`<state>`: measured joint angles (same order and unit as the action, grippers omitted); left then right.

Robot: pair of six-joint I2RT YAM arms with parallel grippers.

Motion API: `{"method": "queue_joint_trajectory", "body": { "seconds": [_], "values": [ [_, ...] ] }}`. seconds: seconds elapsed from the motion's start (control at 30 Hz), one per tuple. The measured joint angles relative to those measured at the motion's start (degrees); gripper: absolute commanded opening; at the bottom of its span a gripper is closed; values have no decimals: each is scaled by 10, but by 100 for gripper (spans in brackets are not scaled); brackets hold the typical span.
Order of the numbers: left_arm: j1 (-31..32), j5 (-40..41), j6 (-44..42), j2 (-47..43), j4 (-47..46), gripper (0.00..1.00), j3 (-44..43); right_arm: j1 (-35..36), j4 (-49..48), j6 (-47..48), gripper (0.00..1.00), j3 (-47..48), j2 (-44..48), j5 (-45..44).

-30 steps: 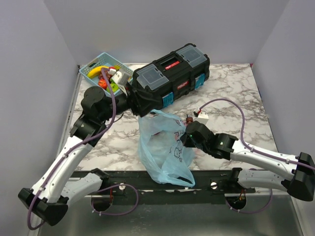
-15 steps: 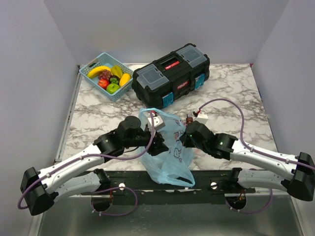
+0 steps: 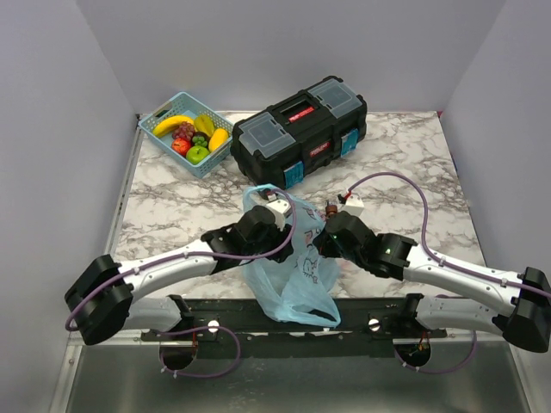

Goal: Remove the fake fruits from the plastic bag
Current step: Take out the fake fruit from the plastic bag.

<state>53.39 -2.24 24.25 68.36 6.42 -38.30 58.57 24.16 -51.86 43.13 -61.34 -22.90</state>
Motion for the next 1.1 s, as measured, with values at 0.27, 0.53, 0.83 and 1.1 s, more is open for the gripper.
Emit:
{"method": "queue_joint_trajectory", "body": {
  "seconds": [0.27,0.53,0.83,1.1],
  "values": [
    [0,51,28,108,-26,53,-26,0,-6,-2,1,0,0,4],
    [-9,114,41,153,-19,60,-53,0,-5,-4,1,0,12,5],
    [-56,176,72,152,-13,65,-53,0,-5,-6,1,-1,24,5],
    [-68,217,92,165,-20,72,-64,0,-6,-6,1,-1,17,7]
  ]
}}
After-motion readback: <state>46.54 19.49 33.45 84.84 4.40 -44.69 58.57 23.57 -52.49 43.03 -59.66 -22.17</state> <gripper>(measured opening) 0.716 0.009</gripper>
